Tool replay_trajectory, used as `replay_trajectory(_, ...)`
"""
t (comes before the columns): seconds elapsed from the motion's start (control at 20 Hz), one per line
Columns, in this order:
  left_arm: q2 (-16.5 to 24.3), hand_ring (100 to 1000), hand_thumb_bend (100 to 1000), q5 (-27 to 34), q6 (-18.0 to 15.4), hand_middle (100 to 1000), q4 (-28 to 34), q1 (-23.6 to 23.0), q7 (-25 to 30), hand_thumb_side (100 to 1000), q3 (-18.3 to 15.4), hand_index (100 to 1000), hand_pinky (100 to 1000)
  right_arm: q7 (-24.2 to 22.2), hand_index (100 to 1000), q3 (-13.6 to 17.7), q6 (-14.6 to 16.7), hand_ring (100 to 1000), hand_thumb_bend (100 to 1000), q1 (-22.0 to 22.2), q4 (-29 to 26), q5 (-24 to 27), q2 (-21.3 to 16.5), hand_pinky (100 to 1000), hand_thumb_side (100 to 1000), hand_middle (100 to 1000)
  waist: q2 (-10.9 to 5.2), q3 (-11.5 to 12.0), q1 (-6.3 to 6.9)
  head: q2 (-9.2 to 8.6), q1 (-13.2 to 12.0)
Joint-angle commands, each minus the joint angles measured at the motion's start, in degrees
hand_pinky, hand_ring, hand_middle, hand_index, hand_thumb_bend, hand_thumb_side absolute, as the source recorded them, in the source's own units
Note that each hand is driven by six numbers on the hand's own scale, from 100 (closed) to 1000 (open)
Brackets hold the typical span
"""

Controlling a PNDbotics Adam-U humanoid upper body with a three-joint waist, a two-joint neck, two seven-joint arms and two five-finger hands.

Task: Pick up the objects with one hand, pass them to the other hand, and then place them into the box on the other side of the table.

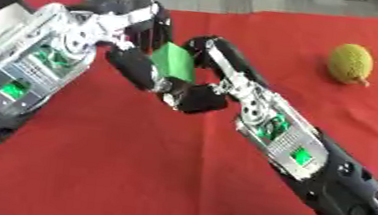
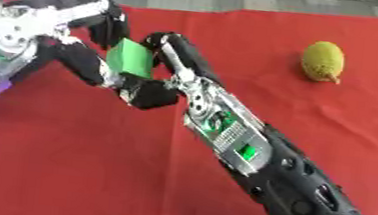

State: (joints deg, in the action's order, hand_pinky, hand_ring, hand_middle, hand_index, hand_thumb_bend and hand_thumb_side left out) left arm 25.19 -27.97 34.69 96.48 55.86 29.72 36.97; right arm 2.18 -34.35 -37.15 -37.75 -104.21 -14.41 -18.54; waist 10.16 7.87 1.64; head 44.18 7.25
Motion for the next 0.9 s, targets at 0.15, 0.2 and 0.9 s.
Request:
replay_trajectory(0.15, 0.2, 493, 297, 0.9, 0.8, 425, -0.3, 1.0, -1.2, 100, -0.9, 396, 583, -1.0, 607, -1.1, 0.4, 667, 437, -0.7, -1.4, 0.4, 0.1, 777, 108, 605, -2.04, -0.1, 0.64, -0.06, 0.0)
replay_trajectory(0.2, 0.2, 491, 307, 1.0, 0.9, 422, -0.4, 1.0, -1.3, 100, -0.9, 389, 580, -1.2, 612, -1.1, 0.4, 670, 461, -0.8, -1.4, 0.3, 0.0, 777, 113, 608, -2.05, -0.1, 0.63, -0.06, 0.0)
replay_trajectory(0.9, 0.4, 477, 363, -2.4, 1.1, 399, -0.1, 1.0, 3.2, 100, -0.8, 400, 557, -5.1, 865, -0.8, 3.4, 865, 819, -0.8, -1.8, -7.0, -0.4, 853, 289, 839, -2.18, -0.2, 0.62, -0.06, 0.0)
